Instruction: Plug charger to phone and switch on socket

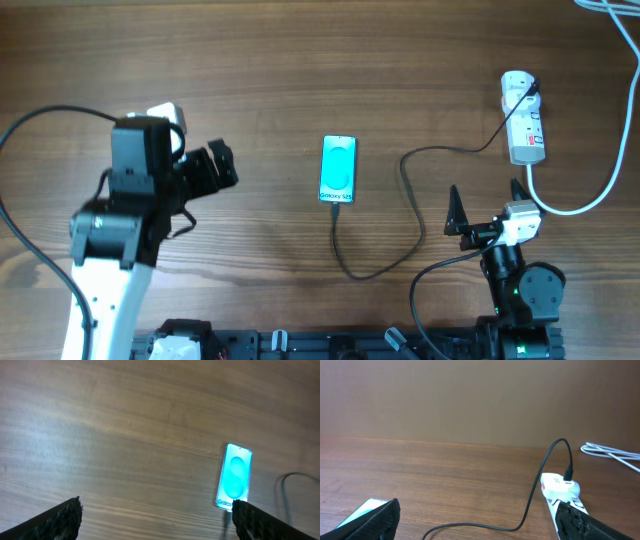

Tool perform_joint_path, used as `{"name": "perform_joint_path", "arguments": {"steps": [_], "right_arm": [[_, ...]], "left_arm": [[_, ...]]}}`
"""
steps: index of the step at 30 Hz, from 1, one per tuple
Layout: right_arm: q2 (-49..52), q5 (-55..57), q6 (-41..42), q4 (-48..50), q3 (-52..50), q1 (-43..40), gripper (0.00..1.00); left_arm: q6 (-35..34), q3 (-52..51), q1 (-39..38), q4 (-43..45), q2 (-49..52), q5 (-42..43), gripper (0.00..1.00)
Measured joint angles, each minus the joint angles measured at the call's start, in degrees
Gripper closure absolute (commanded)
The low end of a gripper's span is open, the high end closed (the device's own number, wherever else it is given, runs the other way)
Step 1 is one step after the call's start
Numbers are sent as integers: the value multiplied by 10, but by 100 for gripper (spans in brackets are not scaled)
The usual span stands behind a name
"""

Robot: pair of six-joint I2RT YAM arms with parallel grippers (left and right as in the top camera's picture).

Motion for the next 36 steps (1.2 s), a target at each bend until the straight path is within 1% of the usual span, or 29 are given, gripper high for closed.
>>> {"name": "perform_joint_path", "arguments": {"steps": [3, 5, 8, 12, 17, 20, 27, 33, 36], "right_arm": [[0, 0, 0, 0, 0, 0, 0], [0, 0, 0, 0, 0, 0, 0], [0, 0, 0, 0, 0, 0, 0], [0, 0, 0, 0, 0, 0, 0], [0, 0, 0, 0, 0, 0, 0], [0, 0, 0, 0, 0, 0, 0], [0, 0, 0, 0, 0, 0, 0], [0, 0, 0, 0, 0, 0, 0], [0, 0, 0, 0, 0, 0, 0]], "left_arm": [[25, -44, 0, 29, -27, 0, 0], [35, -79, 0, 68, -51, 0, 0], [44, -112, 0, 102, -84, 0, 0], [52, -173, 0, 167, -152, 4, 0], [94, -240, 0, 231, -228, 34, 0], [109, -278, 0, 245, -280, 47, 0], [121, -361, 0, 276, -399, 57, 0], [121, -425, 0, 335, -457, 60, 0], [121, -451, 0, 379, -474, 60, 0]]}}
